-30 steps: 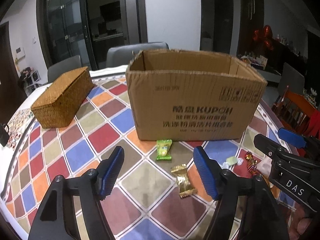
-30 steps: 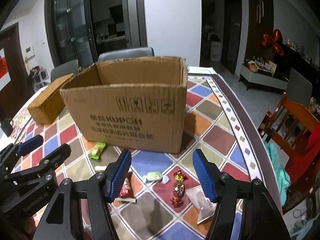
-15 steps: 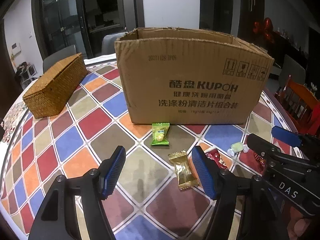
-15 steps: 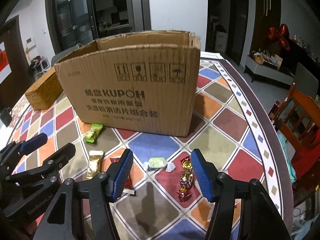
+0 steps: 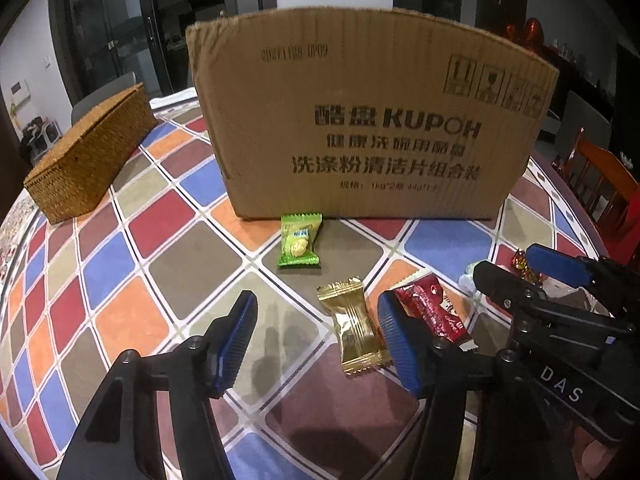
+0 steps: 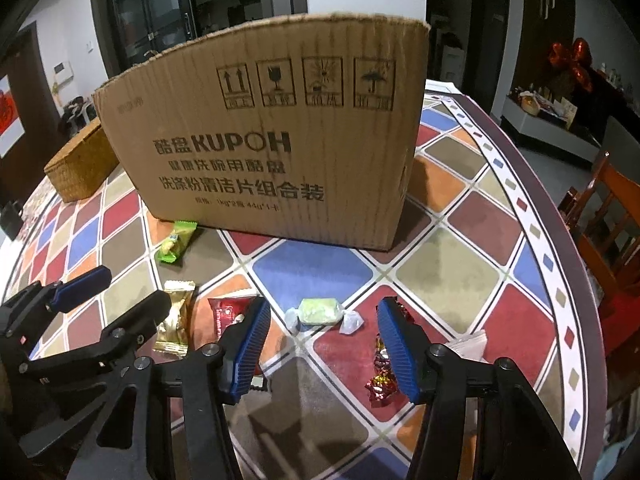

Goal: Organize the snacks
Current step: 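Close the left tool on the gold candy while the right tool grasps the green-white candy, then carry the gold candy and green-white candy toward the cardboard box with both tools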

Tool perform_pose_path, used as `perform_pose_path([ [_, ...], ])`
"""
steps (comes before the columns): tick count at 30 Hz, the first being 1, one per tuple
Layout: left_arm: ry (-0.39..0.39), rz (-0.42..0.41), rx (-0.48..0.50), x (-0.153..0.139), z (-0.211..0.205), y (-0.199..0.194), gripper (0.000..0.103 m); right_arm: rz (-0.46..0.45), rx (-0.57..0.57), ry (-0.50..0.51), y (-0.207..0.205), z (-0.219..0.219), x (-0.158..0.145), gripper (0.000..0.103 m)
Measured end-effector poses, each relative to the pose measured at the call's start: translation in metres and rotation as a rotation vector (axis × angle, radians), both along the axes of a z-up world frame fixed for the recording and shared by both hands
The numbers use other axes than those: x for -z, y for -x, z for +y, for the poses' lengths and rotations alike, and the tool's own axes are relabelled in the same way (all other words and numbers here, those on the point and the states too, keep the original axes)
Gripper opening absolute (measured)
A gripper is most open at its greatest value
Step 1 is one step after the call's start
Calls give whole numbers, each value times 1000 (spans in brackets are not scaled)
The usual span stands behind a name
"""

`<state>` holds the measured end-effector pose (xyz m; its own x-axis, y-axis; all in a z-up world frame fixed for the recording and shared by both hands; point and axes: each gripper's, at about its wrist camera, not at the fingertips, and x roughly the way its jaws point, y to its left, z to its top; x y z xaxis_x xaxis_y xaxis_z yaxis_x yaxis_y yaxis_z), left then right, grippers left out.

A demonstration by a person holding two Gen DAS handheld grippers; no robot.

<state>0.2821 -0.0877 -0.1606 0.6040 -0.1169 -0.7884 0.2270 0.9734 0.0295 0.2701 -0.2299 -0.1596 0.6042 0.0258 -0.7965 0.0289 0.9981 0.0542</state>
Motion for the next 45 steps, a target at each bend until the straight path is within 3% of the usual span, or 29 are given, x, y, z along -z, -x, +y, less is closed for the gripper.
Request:
perform_pose_path([
  [10, -7, 48, 9, 17, -6, -5, 52, 45, -13, -6, -10, 1, 18, 57],
  [19, 2, 59, 21, 23, -10, -7, 46, 48, -26, 10, -11, 4, 24, 48],
  [24, 6, 54, 40, 22, -13, -6, 24, 37, -28, 30, -7, 8, 25, 41],
  [30, 17, 60, 40, 20, -15, -2, 22, 31, -26, 19, -6, 8, 24, 33],
  [45, 33, 5, 27, -4, -3, 1, 21, -7, -4, -3, -1, 1, 2, 32],
])
